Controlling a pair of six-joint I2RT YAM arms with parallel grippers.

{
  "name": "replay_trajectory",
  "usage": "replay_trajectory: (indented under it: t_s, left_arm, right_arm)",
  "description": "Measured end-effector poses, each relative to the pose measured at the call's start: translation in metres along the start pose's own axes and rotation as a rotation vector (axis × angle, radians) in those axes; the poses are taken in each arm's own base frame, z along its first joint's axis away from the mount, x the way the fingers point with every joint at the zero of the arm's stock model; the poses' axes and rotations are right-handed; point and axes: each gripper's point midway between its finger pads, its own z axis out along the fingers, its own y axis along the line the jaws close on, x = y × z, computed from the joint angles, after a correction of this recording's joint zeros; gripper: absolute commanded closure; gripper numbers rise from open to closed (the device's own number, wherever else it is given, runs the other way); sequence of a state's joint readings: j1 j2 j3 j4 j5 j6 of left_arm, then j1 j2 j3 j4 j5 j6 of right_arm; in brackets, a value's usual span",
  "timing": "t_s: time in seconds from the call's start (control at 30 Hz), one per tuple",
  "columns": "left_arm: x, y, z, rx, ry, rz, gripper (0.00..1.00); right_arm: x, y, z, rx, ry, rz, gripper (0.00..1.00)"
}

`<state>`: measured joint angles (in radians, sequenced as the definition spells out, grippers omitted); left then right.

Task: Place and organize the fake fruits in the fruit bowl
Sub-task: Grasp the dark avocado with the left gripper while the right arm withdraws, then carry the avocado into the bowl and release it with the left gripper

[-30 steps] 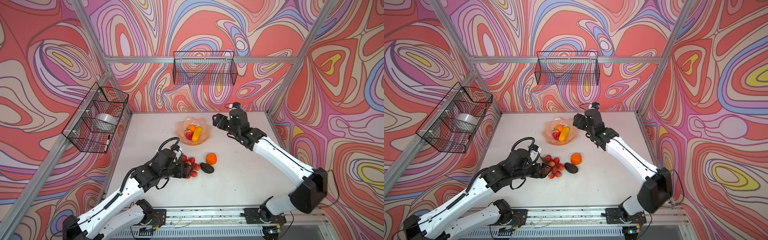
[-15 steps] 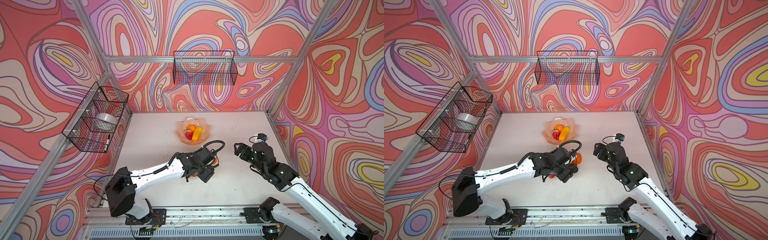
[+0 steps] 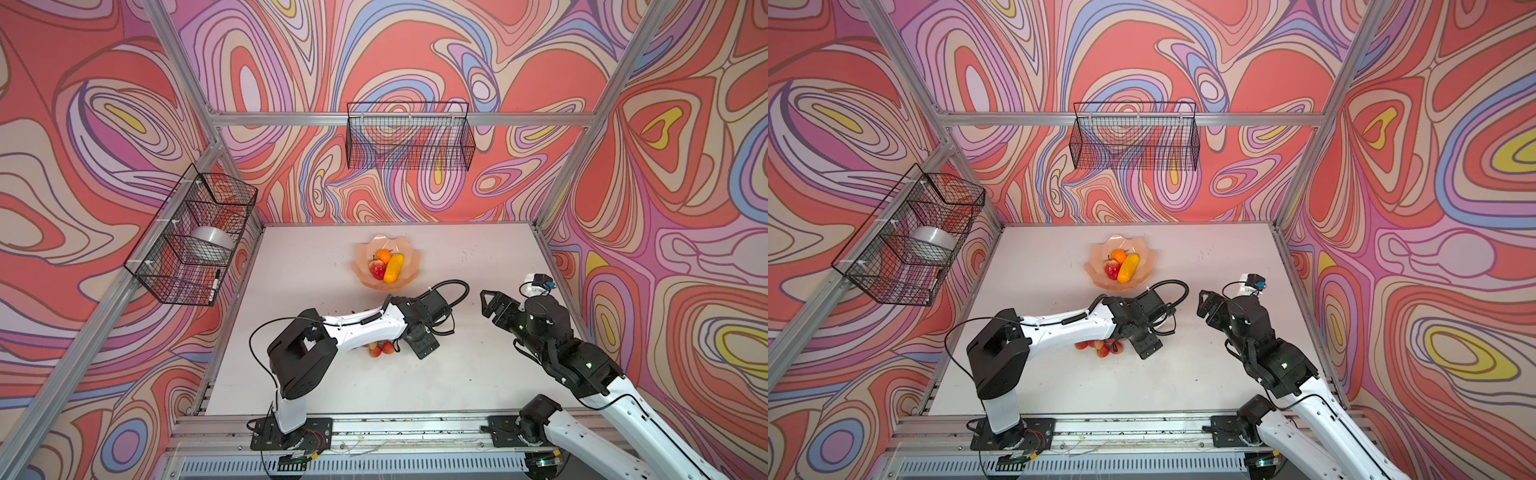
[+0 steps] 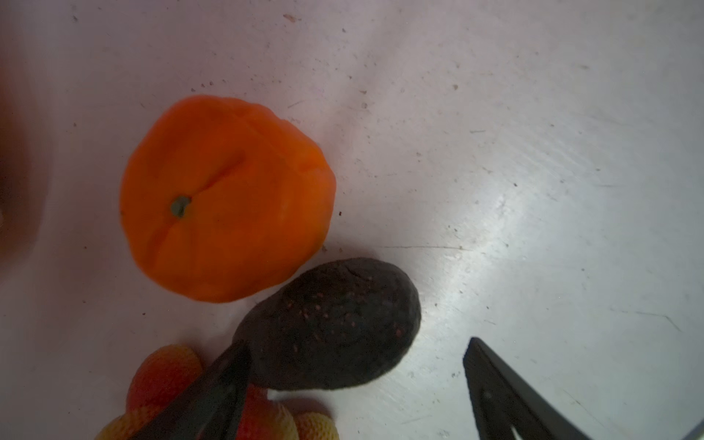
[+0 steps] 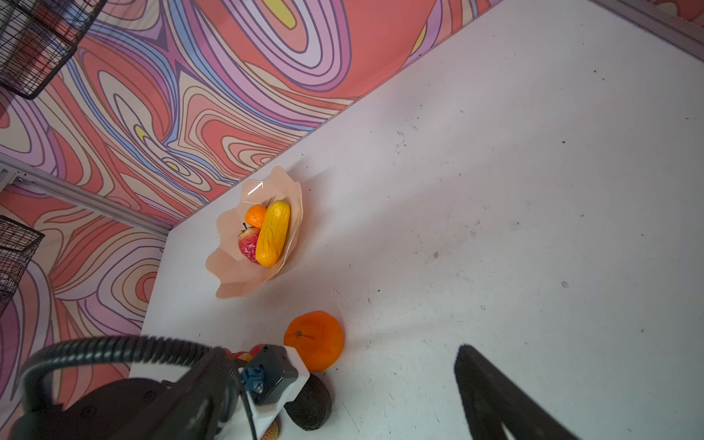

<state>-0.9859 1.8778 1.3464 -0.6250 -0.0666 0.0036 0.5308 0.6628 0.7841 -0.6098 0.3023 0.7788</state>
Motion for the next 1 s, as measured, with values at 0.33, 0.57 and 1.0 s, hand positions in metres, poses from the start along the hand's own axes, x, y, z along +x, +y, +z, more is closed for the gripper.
replay_trajectory:
  t_s: [0.33, 0.57, 1.0]
  left_arm:
    - [0.008, 0.007, 0.014, 0.023, 0.045, -0.034, 0.31]
    - [0.011, 0.003, 0.018, 0.039, 0.057, -0.049, 0.58]
    - [-0.012, 0.052, -0.109, 0.065, -0.302, -0.281, 0.61]
  right_arm:
    - [-0.003, -0.004, -0.007, 0.003, -0.019, 0.003, 0.03]
    - [-0.001, -0.008, -0.007, 0.019, -0.015, 0.001, 0.04]
    - [0.001, -0.01, -0.002, 0.035, -0.008, 0.003, 0.04]
